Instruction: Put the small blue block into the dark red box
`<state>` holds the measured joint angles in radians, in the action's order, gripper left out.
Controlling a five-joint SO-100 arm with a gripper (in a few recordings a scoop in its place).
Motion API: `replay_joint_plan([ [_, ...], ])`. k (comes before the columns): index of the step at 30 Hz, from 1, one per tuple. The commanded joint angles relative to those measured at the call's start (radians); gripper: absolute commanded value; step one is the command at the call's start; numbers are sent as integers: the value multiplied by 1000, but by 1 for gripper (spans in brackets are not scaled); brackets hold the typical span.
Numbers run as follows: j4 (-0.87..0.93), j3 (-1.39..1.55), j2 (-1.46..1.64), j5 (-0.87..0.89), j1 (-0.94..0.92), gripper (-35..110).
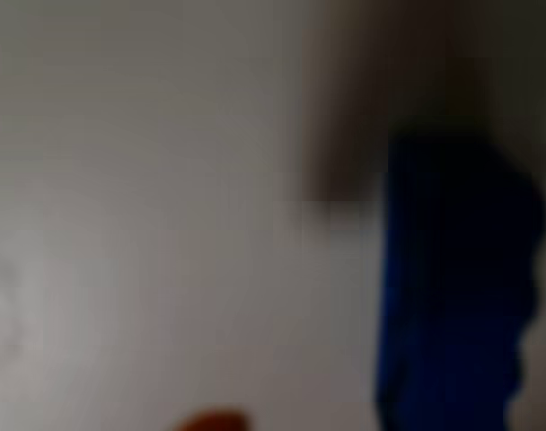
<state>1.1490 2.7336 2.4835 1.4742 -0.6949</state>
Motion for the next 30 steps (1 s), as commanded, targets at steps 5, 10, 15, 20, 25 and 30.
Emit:
replay_joint_plan([
  [5, -23, 17, -21, 20, -28, 27],
  [10, -66, 21, -75, 25, -28, 26],
  [15, -112, 32, -112, 2, -44, 24],
  [20, -170, 41, -123, -57, -67, 2],
  [25, -179, 6, -179, -91, -86, 0],
  [30, -155, -61, -130, -204, -110, 0],
])
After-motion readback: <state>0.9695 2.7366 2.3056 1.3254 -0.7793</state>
